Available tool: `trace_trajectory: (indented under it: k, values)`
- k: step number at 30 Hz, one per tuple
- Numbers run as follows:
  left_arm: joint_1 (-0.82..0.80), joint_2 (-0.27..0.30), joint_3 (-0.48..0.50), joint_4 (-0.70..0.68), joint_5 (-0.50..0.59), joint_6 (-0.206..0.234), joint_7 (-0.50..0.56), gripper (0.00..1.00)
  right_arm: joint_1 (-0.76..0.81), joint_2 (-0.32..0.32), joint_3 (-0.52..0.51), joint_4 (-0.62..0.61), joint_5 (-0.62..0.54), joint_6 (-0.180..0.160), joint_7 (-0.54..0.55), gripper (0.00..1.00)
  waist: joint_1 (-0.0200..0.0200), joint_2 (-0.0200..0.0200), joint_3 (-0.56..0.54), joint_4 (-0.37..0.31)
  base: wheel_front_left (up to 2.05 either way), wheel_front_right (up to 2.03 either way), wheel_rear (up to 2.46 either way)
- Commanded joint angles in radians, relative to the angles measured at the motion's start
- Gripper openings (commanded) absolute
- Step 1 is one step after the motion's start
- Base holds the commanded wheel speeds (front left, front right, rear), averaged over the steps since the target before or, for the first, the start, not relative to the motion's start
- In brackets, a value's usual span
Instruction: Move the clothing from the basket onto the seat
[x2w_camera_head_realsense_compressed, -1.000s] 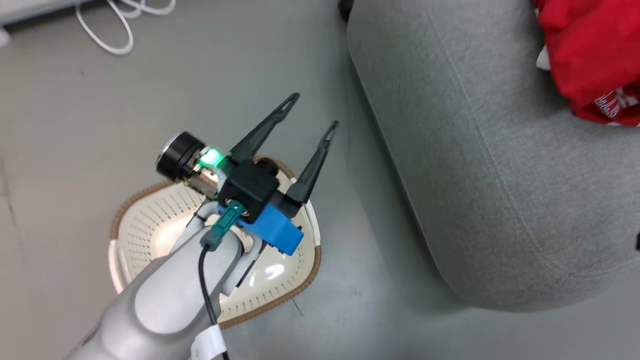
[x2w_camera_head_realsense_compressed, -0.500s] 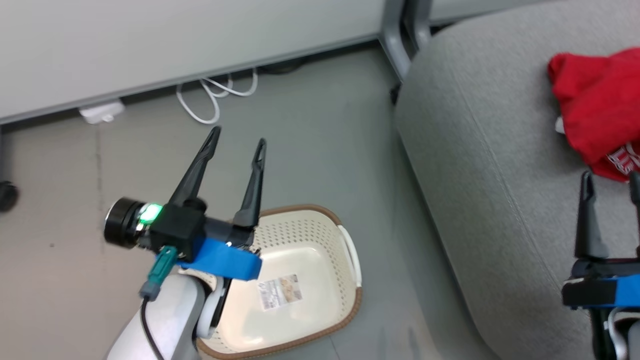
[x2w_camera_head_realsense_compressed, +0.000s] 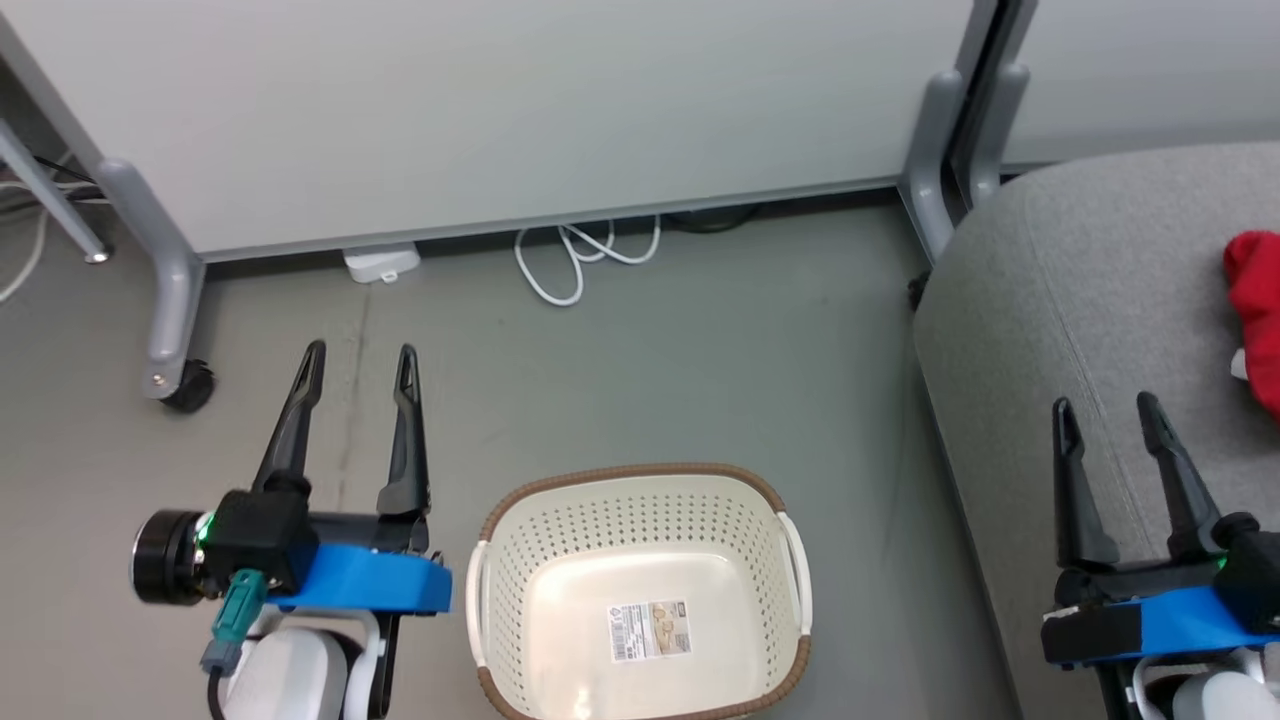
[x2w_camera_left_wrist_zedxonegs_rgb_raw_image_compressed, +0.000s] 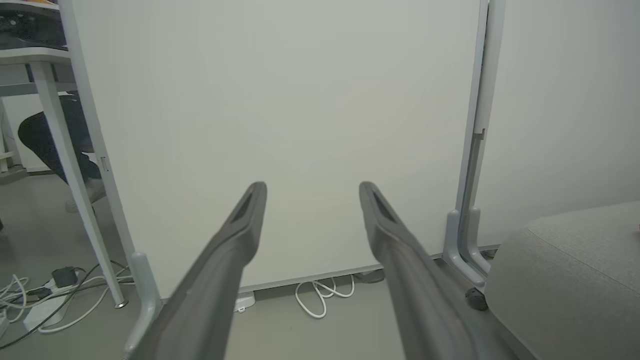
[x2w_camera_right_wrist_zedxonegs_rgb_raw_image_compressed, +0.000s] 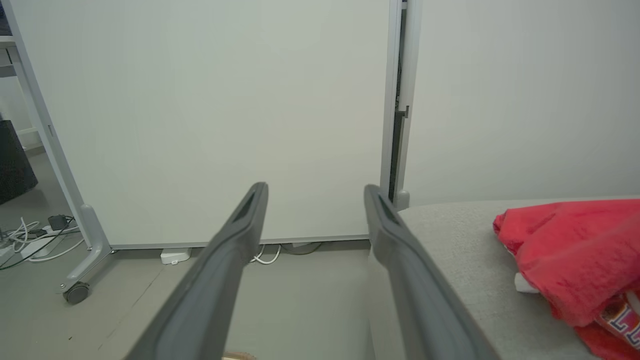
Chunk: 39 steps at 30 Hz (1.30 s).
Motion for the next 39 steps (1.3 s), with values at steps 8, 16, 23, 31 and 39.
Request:
trace_trajectory:
  k: [8, 16, 23, 31, 39]
  values:
    - [0.074, -0.052, 0.11, 0.008, 0.034, -0.056, -0.003, 1.0, 0.037, 0.019, 0.023, 0.044, 0.006, 0.0, -0.004, 1.0, 0.0002, -0.0001, -0.057, 0.043, 0.0, 0.0, 0.0]
    - [0.126, -0.079, 0.17, 0.025, 0.067, -0.099, -0.003, 1.0, 0.048, 0.028, 0.063, 0.104, 0.008, 0.0, -0.004, 1.0, 0.0002, -0.0001, -0.095, 0.054, 0.0, 0.0, 0.0]
    - [0.15, -0.089, 0.186, 0.047, 0.081, -0.115, -0.003, 1.0, 0.041, 0.03, 0.084, 0.146, 0.011, 0.0, -0.004, 1.0, 0.0002, -0.0001, -0.103, 0.061, 0.0, 0.0, 0.0]
    - [0.152, -0.092, 0.187, 0.071, 0.094, -0.123, -0.003, 1.0, 0.036, 0.032, 0.094, 0.17, 0.014, 0.0, -0.004, 1.0, 0.0002, -0.0001, -0.103, 0.063, 0.0, 0.0, 0.0]
    - [0.168, -0.092, 0.187, 0.118, 0.065, -0.122, 0.016, 0.0, 0.041, 0.031, 0.093, 0.211, 0.035, 0.0, 0.013, 0.0, 0.0003, -0.0001, -0.103, 0.063, 0.0, 0.0, 0.0]
